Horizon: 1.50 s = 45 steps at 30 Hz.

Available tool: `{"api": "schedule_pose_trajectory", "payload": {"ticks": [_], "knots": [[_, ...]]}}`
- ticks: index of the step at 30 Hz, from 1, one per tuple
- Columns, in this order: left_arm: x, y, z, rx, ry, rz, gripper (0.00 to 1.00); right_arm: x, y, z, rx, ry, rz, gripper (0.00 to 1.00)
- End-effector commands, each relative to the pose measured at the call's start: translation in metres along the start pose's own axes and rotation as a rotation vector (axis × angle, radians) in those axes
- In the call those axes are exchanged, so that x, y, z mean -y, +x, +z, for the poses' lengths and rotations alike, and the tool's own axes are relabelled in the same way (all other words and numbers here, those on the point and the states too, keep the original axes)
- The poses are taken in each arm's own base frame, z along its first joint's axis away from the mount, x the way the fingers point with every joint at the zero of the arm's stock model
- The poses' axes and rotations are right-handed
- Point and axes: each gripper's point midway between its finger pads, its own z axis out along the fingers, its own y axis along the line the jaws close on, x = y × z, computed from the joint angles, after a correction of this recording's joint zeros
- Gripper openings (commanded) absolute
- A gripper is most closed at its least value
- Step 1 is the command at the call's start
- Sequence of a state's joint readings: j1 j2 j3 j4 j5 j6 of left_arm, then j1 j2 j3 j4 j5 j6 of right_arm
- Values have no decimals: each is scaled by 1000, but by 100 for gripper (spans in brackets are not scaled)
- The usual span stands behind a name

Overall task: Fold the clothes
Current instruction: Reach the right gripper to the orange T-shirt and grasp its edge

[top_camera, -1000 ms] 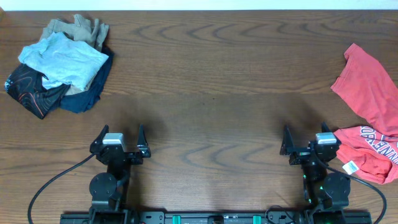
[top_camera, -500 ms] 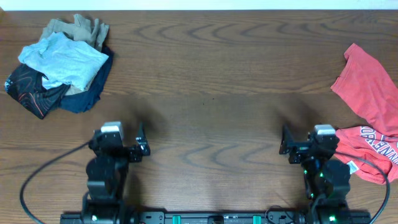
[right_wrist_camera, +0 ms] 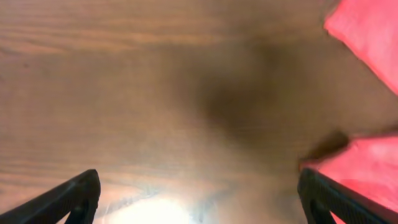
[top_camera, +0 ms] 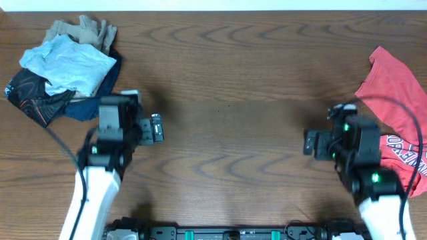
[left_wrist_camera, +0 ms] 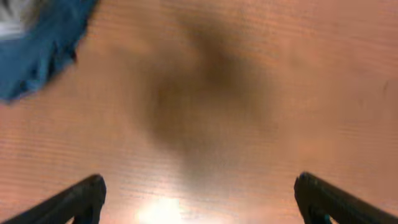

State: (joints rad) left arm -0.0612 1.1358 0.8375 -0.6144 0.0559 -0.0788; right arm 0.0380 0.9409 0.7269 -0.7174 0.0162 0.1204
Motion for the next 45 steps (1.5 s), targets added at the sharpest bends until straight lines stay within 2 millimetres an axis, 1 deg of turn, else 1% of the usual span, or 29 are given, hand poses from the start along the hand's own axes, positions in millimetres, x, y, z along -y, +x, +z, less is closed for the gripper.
{"api": "schedule_pose_trajectory", "payload": {"ticks": [1, 3, 6, 7, 8, 11, 12, 14, 16, 20, 24, 26, 29, 32, 33, 34, 36, 37, 38, 40, 45], "knots": [[6, -18, -4, -21, 13, -7, 98, 16, -15, 5, -59, 53, 82, 99], [6, -20, -2, -31, 12, -7, 98, 23, -19, 16, -85, 69, 101, 99], [6, -20, -1, -33, 10, -7, 98, 40, -14, 29, -127, 135, 121, 99], [6, -20, -1, -32, 10, -7, 98, 53, -10, 33, -143, 198, 138, 99], [6, -20, -1, -32, 10, -7, 98, 71, -6, 35, -160, 288, 169, 99], [6, -21, -1, -30, 11, -7, 98, 113, 7, 37, -202, 489, 263, 99], [6, -21, -1, -29, 11, -7, 98, 121, 12, 39, -222, 516, 278, 98], [7, -22, -1, -22, 12, -7, 98, 134, 24, 46, -278, 547, 306, 93], [7, -23, -1, -19, 13, -7, 98, 144, 37, 53, -333, 565, 330, 91], [7, -25, -1, -13, 14, -7, 98, 155, 59, 68, -428, 586, 358, 86], [7, -26, -1, -7, 15, -6, 98, 156, 70, 83, -473, 584, 357, 81], [7, -26, -1, -7, 15, -7, 98, 155, 71, 91, -477, 565, 362, 78], [7, -26, -1, -7, 15, -6, 98, 155, 73, 99, -480, 559, 363, 73], [7, -26, -1, -8, 15, -6, 98, 154, 73, 105, -475, 547, 367, 59], [7, -26, -1, -8, 15, -6, 98, 154, 73, 107, -472, 543, 369, 57], [7, -26, -1, -7, 15, -6, 98, 153, 72, 108, -469, 536, 371, 51], [7, -27, -1, -4, 15, -6, 98, 147, 72, 112, -469, 499, 382, 41], [7, -27, -1, -4, 15, -7, 98, 142, 72, 114, -473, 463, 385, 34], [7, -27, -1, -4, 15, -6, 98, 135, 72, 117, -478, 421, 378, 28], [7, -27, -1, -5, 15, -6, 98, 121, 71, 122, -488, 325, 355, 24], [7, -27, -1, -3, 15, -7, 98, 68, 64, 131, -497, 40, 268, 17]]}}
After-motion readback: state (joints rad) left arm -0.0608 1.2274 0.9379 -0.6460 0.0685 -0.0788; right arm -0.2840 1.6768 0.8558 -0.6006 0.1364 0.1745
